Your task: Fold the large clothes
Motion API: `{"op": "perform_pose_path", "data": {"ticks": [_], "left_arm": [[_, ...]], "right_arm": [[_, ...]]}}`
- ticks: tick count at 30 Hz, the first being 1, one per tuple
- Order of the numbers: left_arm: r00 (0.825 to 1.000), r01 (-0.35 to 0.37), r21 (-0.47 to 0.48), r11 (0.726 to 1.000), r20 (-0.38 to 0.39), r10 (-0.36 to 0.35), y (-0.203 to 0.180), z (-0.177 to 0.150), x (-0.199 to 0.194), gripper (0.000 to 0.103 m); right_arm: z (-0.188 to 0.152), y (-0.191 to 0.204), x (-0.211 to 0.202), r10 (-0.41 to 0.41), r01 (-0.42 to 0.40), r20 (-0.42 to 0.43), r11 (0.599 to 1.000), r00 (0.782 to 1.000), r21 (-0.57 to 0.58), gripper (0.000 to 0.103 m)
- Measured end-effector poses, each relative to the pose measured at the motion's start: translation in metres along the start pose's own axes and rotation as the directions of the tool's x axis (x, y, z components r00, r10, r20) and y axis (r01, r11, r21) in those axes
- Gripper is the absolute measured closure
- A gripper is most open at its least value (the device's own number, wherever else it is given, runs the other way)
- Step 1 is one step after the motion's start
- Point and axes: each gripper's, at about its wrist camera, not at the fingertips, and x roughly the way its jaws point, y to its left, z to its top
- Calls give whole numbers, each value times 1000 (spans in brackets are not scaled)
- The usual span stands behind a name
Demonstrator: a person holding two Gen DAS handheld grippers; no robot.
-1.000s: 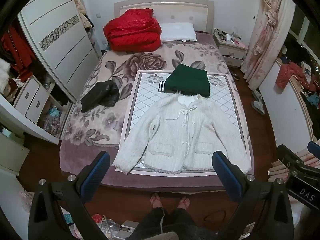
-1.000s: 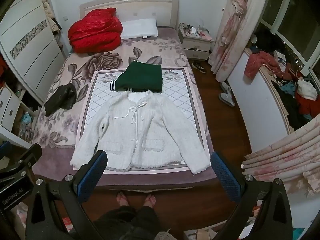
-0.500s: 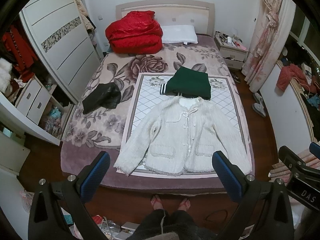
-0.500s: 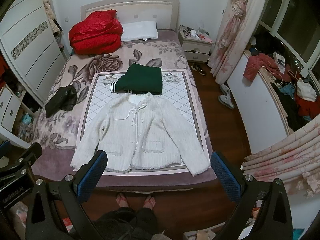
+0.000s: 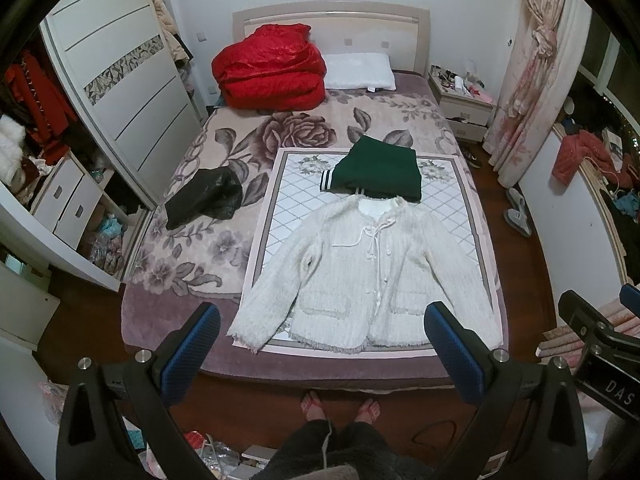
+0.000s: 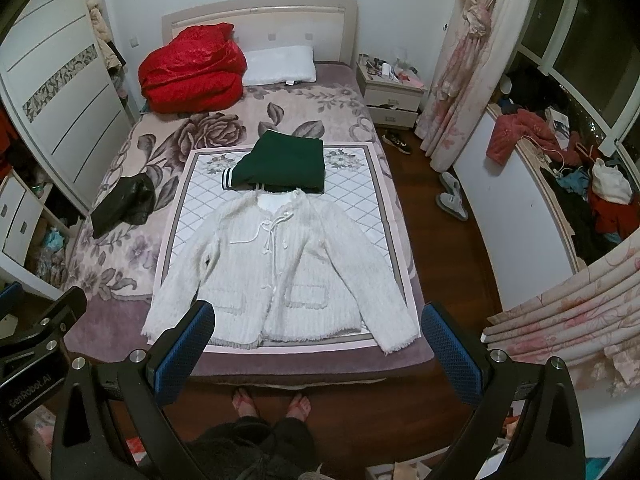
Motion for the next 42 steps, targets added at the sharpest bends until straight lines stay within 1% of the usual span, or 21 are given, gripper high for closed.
{"op": "perform_pose_path", "data": {"ticks": [5,13,15,22,26,28,33,34,38,40,42], "left_arm": [[1000,-2,3,1000,1,2,2,2,-4,0],[1000,-3,6,1000,4,3,8,24,-8,0],[1000,-2,2,1000,6,2,2,9,-6,0],[1000,-3,4,1000,6,3,7,32,-10,0],[1000,-3,5,1000,6,3,9,50,-10,0],[1000,-2,3,1000,11,2,3,8,-6,0],[1000,-2,1,1000,11,2,7,22,-10,0],[1000,-1,1,1000,13,1,3,7,-7,0],[1000,-1,-2,1000,16,1,6,17,-11,0],[1000,-3,-3,1000,17,3,0,35,-17,0],[1000,-3,-5,1000,19,3,1,45,-18,0]], "right_arm": [[0,0,0,-2,2,2,1000,1000,-2,0],[-2,1,0,-1,1,5,1000,1000,-1,0],[-1,0,-3,0,0,7,1000,1000,1,0],[3,-1,-6,-3,3,10,1000,1000,-2,0],[-1,0,-3,-1,1,11,1000,1000,0,0],[-1,1,-3,-2,2,11,1000,1000,-1,0],[-2,1,-3,-1,1,13,1000,1000,-1,0],[0,0,-5,-1,1,13,1000,1000,-1,0],[-3,2,-3,-1,1,14,1000,1000,1,0],[-3,2,-3,-2,2,15,1000,1000,0,0],[-2,1,-5,-2,2,16,1000,1000,0,0]]}}
